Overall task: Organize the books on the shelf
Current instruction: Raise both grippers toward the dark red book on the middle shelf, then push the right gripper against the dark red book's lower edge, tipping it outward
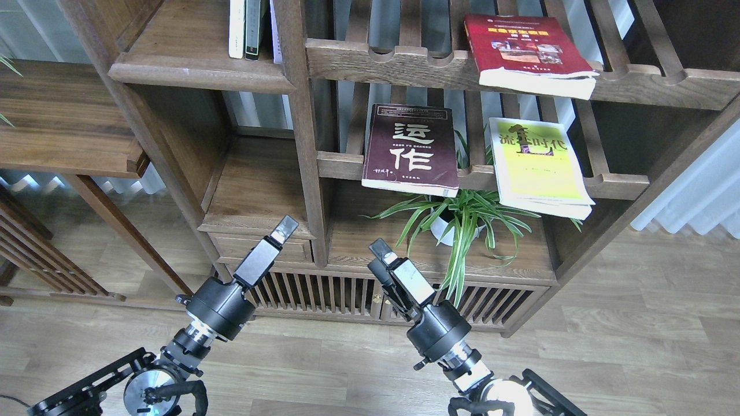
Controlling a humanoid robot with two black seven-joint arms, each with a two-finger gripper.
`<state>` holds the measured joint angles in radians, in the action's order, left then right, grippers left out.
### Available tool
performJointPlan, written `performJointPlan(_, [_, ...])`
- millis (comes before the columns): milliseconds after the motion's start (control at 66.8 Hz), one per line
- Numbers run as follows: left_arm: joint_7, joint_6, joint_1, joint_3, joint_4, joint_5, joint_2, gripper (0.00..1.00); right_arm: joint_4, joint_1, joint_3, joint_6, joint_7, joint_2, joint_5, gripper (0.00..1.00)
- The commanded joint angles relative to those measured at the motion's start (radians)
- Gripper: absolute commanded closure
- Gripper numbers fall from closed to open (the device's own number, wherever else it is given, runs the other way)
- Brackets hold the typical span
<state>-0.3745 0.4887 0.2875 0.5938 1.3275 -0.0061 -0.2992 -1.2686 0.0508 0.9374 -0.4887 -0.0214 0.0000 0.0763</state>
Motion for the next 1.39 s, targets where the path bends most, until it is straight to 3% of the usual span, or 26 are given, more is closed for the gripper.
performJointPlan(0, [0.008, 0.000, -0.001, 0.000, -0.002, 0.002, -0.003, 0.06, -0.002, 0.000, -0.003, 0.000, 0.001, 0.000, 0.000, 0.01])
performJointPlan(90, [0.020, 0.000, -0.002, 0.003, -0.001, 0.002, -0.001, 0.15, -0.003, 0.001, -0.006, 0.000, 0.000, 0.000, -0.001, 0.01])
performJointPlan(150, [0.020, 0.000, -0.004, 0.001, -0.001, 0.002, 0.005, 0.13, -0.003, 0.000, -0.005, 0.000, 0.000, 0.000, 0.000, 0.01])
performJointPlan(255, [0.020, 0.000, -0.002, 0.008, -0.001, 0.009, 0.011, 0.01, -0.005, 0.000, -0.005, 0.000, -0.002, 0.000, 0.003, 0.01])
performJointPlan(854, [0.022, 0.000, 0.010, 0.087, -0.004, 0.015, 0.006, 0.00, 0.032, -0.092, -0.038, 0.000, -0.006, 0.000, 0.210, 0.01])
performJointPlan(929, [0.022, 0.000, 0.009, 0.087, -0.002, 0.015, 0.008, 0.00, 0.069, -0.127, -0.049, 0.039, -0.011, 0.000, 0.243, 0.01])
performJointPlan(1094, [0.022, 0.000, 0.001, 0.083, -0.002, 0.069, 0.009, 0.00, 0.153, -0.215, -0.066, 0.104, -0.090, 0.000, 0.306, 0.01])
performJointPlan(1199, [0.022, 0.000, -0.005, 0.080, -0.002, 0.086, 0.012, 0.00, 0.225, -0.282, -0.065, 0.197, -0.173, 0.000, 0.349, 0.01])
performJointPlan(1243, [0.022, 0.000, -0.011, 0.078, -0.002, 0.086, 0.021, 0.00, 0.255, -0.330, -0.068, 0.264, -0.234, 0.000, 0.411, 0.01])
performJointPlan(1378, [0.019, 0.000, -0.031, 0.081, -0.002, 0.087, 0.022, 0.00, 0.259, -0.368, -0.069, 0.329, -0.245, 0.000, 0.480, 0.01])
